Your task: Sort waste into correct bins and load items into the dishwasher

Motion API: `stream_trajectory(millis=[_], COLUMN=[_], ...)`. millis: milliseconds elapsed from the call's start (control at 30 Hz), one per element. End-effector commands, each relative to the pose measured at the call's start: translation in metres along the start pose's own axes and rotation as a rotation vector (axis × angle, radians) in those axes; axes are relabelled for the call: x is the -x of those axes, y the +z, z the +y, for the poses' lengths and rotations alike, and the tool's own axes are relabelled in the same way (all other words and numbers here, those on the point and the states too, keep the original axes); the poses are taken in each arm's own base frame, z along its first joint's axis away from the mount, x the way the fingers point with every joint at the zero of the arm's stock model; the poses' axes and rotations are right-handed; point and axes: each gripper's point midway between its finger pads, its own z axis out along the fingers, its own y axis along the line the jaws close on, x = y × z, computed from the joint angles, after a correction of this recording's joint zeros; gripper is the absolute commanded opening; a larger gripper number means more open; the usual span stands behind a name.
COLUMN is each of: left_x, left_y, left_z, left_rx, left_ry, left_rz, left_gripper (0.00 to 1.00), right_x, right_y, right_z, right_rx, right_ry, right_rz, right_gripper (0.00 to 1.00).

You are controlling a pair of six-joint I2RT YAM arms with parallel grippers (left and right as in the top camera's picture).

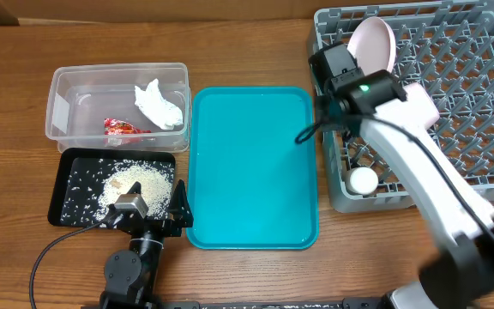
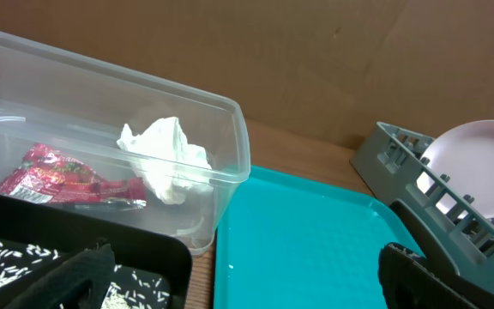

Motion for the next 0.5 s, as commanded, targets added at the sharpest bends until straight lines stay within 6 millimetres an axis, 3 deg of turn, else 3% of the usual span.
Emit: stream_trajectory(millis=[0,67,200,300,367,467], left_x=[0.001,0.001,0.001,0.001,0.001,0.001], left_y=[0.0,0.0,0.0,0.0,0.0,0.0], left_z=[0.001,0.001,0.001,0.001,0.001,0.001], left_rx=[-0.001,-0.001,-0.001,-0.001,-0.001,-0.001], left_ry=[-0.008,-0.008,-0.008,-0.008,-0.008,-0.008], left_rz=[-0.008,-0.008,-0.008,-0.008,-0.008,-0.008], left_gripper=[1.0,1.0,1.0,1.0,1.0,1.0], right_x=[0.013,0.006,-0.014,-0.028,-0.04,-0.053], right_y=[-0.117,-0.156,-0.213,-0.237,-0.245,-0.242], right_z=[0.038,0.049,0.058,0.054,0.046,0.032], right_rx=[0.298,0.388,0.499,0.54,0.553,0.51], right_ry=[-0.016,-0.048,-0.101,-0.121,-0.127,-0.136], right_rz=[-0.239,-0.314,-0.425,-0.463,-0.46,-0.433], right_gripper=[0.72,1.0,1.0,1.0,1.0,1.0])
